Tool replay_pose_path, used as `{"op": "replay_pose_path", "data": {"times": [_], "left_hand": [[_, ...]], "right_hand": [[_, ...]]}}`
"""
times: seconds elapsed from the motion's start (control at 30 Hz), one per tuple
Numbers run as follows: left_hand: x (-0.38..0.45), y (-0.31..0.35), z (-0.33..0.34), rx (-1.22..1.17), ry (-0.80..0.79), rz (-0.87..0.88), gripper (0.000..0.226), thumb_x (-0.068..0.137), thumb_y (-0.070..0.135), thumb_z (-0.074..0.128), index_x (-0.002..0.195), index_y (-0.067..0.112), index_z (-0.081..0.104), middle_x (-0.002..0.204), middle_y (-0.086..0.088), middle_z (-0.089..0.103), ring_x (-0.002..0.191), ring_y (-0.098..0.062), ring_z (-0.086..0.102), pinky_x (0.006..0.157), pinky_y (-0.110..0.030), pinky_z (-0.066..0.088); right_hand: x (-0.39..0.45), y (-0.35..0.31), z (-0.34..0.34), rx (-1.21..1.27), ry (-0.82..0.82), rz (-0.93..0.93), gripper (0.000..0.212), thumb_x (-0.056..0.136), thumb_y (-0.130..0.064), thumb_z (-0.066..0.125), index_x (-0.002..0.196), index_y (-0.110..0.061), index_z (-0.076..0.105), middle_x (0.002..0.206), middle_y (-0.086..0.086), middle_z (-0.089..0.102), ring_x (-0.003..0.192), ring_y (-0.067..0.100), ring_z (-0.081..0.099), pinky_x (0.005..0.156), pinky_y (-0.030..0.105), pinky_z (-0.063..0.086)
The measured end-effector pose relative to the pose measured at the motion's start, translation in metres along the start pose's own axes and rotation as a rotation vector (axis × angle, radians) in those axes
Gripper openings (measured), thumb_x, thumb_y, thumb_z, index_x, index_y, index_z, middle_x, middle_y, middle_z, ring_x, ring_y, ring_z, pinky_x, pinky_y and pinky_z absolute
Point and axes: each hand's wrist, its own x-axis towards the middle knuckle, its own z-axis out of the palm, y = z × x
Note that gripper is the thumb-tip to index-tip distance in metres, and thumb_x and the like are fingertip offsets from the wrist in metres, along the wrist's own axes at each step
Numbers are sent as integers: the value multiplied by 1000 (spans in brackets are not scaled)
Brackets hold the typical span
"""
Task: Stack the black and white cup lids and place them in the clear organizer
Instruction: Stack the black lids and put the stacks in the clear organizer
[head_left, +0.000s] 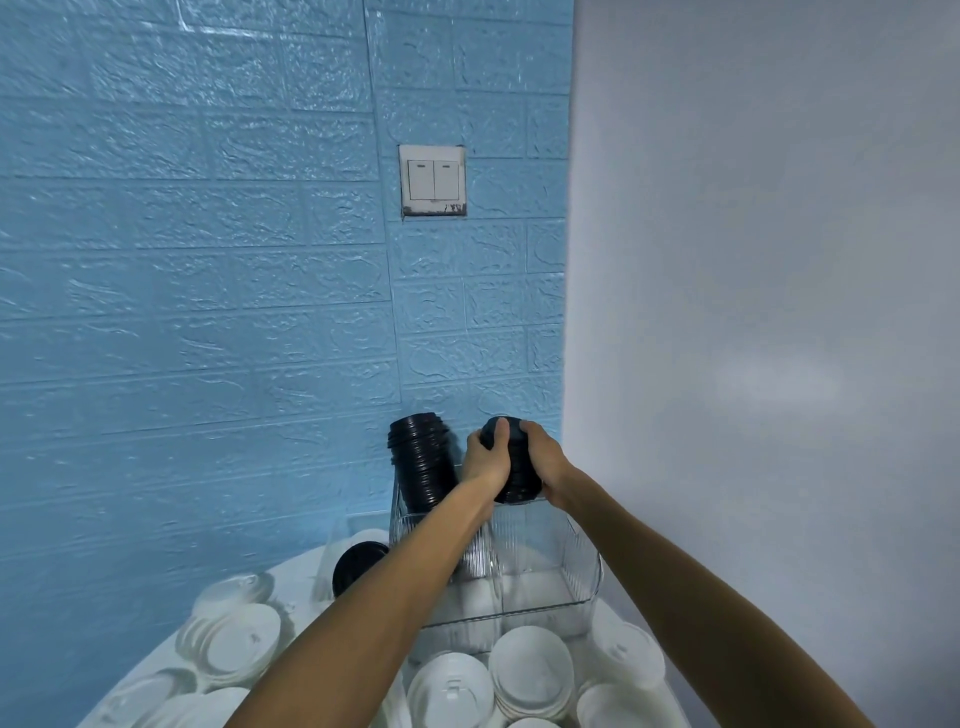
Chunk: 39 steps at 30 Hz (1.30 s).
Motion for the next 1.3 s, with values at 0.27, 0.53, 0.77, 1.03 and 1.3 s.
{"op": "replay_pose_path", "data": {"times": [0.27,0.53,0.77,1.03,1.3], "left_hand": [[0,-3,-4,-17,-23,-30,62,103,58,42,150,17,37,133,-14,60,108,-27,61,85,-36,51],[-1,-3,-1,8,-15,-42,58,103,55,46,143,13,41,118,-9,60,102,-26,61,85,-36,51],[0,-5,-2,36,-19,-43,53,102,50,53,136,10,48,115,-7,59,97,-22,62,82,-33,51],[2,-9,-8,37,-59,-36,52,100,49,57,136,11,49,123,-9,64,107,-24,65,89,-36,54],[3,-11,-6,34,-56,-17,47,102,46,55,133,12,49,122,-8,63,106,-22,63,83,-31,47]], "right_hand": [[5,1,1,-35,-24,15,44,103,-42,35,124,-13,61,116,17,69,106,30,68,95,47,57],[0,-5,-9,-6,-74,107,37,98,-41,48,116,-13,65,102,12,70,87,24,67,69,34,56],[7,-3,-7,11,-39,102,38,96,-31,47,122,-7,61,105,18,67,89,31,65,82,44,56],[2,-6,-4,-18,-40,116,33,96,-30,46,114,-7,61,98,18,66,85,31,65,83,45,57],[-1,-10,-5,-47,-24,141,28,96,-32,47,104,-9,60,92,17,65,80,29,64,76,41,57]]}}
